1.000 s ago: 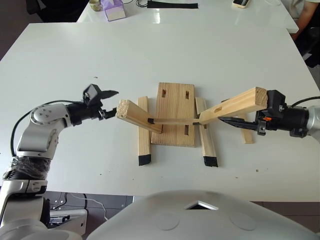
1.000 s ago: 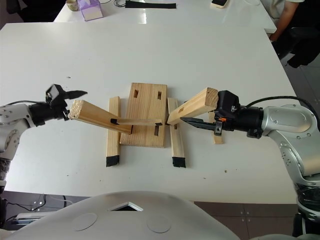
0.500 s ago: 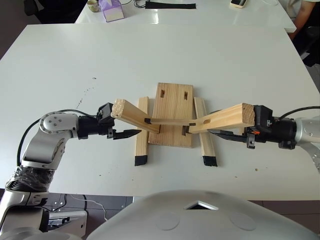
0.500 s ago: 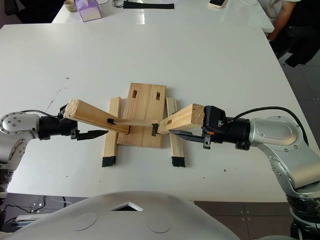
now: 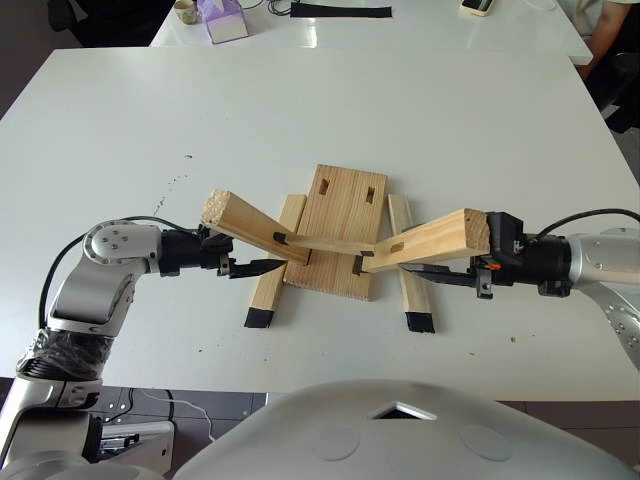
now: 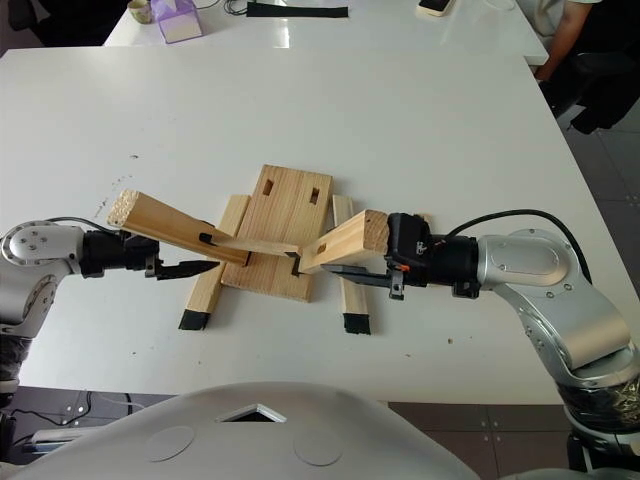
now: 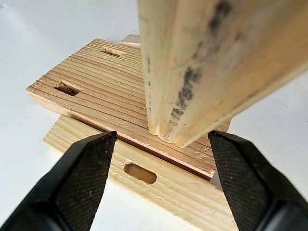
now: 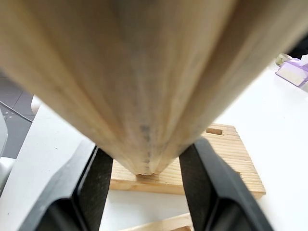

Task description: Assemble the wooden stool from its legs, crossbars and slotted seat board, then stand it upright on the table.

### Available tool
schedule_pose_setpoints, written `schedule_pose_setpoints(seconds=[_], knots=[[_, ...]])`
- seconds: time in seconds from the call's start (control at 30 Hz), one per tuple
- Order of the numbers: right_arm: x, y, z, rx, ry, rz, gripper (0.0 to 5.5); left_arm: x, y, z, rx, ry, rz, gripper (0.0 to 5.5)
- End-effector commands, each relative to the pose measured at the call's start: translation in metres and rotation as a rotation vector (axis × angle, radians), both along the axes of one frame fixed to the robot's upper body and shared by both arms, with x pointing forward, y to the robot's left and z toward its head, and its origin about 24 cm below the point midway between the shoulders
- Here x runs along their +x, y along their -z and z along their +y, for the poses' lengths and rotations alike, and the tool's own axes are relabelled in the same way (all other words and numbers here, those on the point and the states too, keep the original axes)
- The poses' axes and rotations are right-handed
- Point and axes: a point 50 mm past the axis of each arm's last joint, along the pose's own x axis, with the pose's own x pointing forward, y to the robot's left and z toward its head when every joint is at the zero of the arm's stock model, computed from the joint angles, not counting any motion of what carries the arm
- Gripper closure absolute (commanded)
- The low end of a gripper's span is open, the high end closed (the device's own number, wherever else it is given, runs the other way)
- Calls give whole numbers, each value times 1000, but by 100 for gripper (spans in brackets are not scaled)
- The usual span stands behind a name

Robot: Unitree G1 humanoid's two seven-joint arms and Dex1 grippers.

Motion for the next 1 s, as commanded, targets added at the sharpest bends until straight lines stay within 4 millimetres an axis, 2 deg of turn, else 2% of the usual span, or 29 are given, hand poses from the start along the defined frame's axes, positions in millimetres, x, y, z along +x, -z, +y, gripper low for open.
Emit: schedule_pose_setpoints(seconds=[0.03,0.4,0.57,0.8,1.0], knots=[[-1,-6,4,10,-19,-10,351,-3,3,-3,11,14,3,197],[-4,27,-7,-103,-7,75,351,-4,1,-9,-6,19,-2,197],[-2,28,-13,-114,-1,82,351,-6,1,-12,-16,12,-2,197],[12,26,-19,-100,34,79,351,-10,5,-15,-26,-13,0,197],[14,29,-21,-129,38,86,351,-12,13,-9,-3,-49,10,197]])
